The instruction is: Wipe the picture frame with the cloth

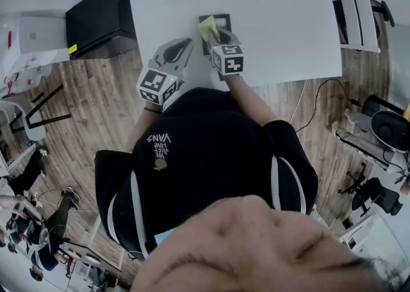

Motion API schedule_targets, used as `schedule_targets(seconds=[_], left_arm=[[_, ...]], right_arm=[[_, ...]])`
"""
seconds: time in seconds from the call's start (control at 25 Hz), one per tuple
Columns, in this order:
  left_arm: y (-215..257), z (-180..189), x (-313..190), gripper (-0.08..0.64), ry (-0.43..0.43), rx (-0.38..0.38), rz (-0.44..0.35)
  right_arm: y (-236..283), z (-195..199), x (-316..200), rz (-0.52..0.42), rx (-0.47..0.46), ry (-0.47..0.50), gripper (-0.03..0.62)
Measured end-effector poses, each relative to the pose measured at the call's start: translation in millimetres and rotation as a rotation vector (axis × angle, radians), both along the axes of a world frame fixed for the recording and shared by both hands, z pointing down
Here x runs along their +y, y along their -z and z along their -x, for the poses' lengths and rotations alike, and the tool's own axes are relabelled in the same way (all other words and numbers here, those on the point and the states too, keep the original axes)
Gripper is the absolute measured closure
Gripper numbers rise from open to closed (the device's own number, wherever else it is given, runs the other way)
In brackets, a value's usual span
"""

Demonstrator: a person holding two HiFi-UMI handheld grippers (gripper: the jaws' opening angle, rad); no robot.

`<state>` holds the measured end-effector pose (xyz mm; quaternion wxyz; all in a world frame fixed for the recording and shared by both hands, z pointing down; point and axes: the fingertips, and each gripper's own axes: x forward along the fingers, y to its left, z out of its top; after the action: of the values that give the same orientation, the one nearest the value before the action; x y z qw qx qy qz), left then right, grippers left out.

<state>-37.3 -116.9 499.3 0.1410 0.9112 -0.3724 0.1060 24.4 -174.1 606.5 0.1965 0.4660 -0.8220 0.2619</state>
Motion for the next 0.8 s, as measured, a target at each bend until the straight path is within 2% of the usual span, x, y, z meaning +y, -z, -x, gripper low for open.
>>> schedule_targets(seconds=[0.8], left_arm=[[-4.6,-14.9,-0.1,0.540,-0.033,0.016,0.010]], right_arm=[[-2.7,-74.9,-6.3,0.000,0.042,-0.172,0.543]])
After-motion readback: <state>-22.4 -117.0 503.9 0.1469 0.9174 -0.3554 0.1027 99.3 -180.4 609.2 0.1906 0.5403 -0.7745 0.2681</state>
